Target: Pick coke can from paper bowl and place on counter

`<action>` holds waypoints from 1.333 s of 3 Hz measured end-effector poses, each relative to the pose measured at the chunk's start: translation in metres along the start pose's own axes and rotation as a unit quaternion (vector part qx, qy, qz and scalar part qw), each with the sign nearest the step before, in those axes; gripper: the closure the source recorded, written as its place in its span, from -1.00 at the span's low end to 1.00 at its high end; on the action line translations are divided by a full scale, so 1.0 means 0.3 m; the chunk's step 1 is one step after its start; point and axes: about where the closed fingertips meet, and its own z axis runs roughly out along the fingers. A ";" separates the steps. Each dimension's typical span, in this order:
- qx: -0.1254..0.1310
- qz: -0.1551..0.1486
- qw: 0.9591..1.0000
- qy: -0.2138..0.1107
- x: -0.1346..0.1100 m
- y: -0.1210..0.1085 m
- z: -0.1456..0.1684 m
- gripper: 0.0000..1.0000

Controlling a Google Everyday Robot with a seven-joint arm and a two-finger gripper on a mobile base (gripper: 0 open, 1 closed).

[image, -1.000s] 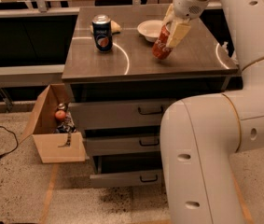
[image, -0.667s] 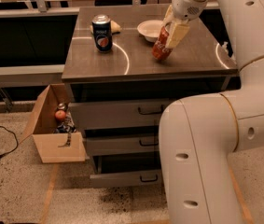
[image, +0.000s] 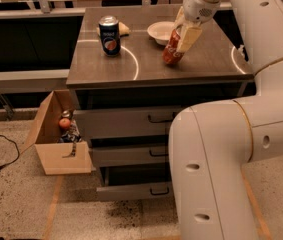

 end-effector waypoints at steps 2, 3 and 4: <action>-0.010 0.009 1.000 -0.011 -0.007 0.017 0.012 -1.00; -0.010 0.011 1.000 -0.014 -0.007 0.019 0.006 -1.00; 0.012 0.038 0.999 0.000 0.064 0.013 -0.047 -1.00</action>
Offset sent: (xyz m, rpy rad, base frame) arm 0.1422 -0.0594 0.1145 0.0176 0.1411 0.0172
